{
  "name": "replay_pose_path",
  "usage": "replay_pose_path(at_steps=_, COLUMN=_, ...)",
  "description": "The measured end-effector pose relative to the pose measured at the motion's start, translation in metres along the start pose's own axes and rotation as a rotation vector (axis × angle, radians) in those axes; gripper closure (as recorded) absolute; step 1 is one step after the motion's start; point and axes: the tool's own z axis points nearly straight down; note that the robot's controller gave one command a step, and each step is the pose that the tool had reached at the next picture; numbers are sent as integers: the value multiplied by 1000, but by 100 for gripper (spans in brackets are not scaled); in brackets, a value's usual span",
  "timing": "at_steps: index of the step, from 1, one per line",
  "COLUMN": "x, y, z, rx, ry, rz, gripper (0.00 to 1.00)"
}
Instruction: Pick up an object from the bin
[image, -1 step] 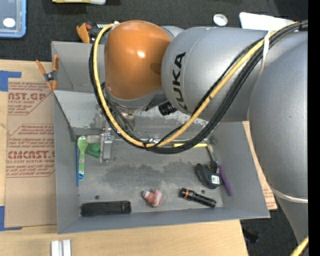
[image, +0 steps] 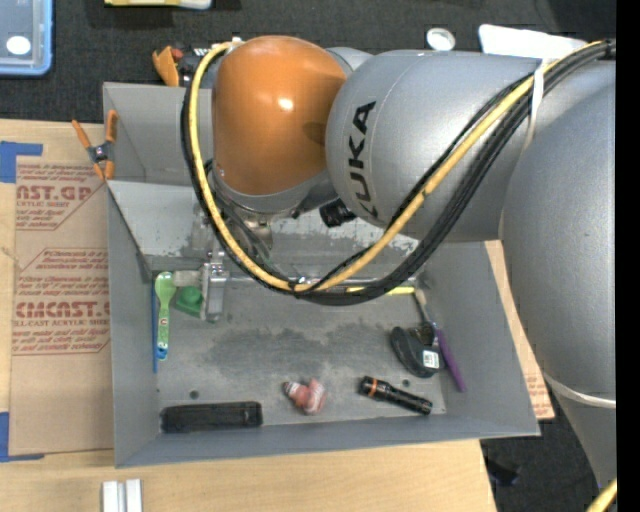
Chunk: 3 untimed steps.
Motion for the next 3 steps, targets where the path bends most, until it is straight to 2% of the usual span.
replay_pose_path(at_steps=1, x=-5, y=-12, z=92, rx=-2, ry=-2, rz=57, gripper=0)
replay_pose_path(at_steps=2, x=-6, y=-15, z=156, rx=-2, ry=-1, rz=81, gripper=0)
replay_pose_path(at_steps=3, x=-10, y=-15, z=136, rx=-3, ry=-2, rz=219, gripper=0)
